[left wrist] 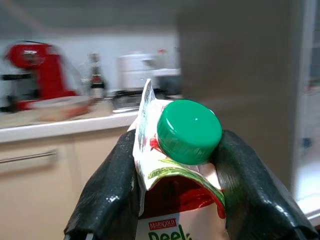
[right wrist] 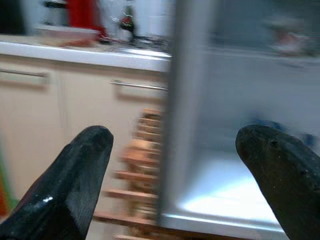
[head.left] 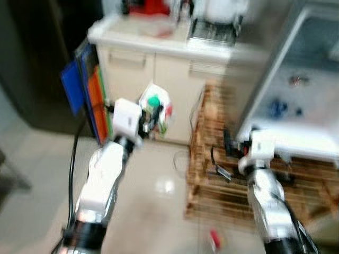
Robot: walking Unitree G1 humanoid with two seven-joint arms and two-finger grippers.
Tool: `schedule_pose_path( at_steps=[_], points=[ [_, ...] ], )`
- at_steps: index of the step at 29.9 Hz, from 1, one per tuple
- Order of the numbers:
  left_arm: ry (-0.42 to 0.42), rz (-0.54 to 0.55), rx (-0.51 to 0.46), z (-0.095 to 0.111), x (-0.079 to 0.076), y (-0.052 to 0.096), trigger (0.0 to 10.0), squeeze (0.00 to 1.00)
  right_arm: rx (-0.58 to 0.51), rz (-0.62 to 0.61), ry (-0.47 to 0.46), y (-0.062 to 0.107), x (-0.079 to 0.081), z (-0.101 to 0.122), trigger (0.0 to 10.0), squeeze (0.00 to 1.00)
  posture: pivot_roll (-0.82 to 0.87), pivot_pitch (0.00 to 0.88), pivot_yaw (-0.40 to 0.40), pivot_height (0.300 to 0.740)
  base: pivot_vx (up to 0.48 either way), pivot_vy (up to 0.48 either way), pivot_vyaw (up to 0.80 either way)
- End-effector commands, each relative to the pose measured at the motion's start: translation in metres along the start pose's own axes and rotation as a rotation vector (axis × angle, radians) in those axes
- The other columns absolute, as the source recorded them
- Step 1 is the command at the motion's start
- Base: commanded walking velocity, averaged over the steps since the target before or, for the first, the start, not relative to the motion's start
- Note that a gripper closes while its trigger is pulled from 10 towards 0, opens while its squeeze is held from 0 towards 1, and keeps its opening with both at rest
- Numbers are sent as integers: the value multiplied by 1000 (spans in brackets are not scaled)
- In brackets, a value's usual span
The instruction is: Restocking fridge
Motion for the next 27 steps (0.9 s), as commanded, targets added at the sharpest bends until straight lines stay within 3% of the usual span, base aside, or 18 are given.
schedule_pose_path(
  at_steps=[1,19,23,27],
  points=[
    [-2,-29,-13,4,-6,-4,10000,0,9,-20,-8,0,-5,-1,10000,35,-11,0,-36,740,270,-394,0],
    [-3,-29,-13,4,-6,-4,10000,0,10,-19,-7,1,-5,-1,10000,35,-11,0,-36,740,270,-394,0],
    [17,-65,-31,5,-9,-5,10000,0,9,4,8,5,-4,-3,10000,35,-19,0,-36,740,0,0,-662],
    [15,-65,-33,5,-10,-5,10000,0,7,13,19,6,-5,-3,10000,35,-18,0,-39,740,0,0,0]
  ],
)
Point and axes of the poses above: a point about 5 cm out from each wrist's last joint towards the gripper, its own y axis pointing back from the gripper into the wrist, its own z axis along the axis of the wrist's last joint, x = y × z, the point moved 1 cm from there along -y, pointing out of the wrist towards the gripper, and after that the axes turned 12 degrees about y, right-handed, at the moved point
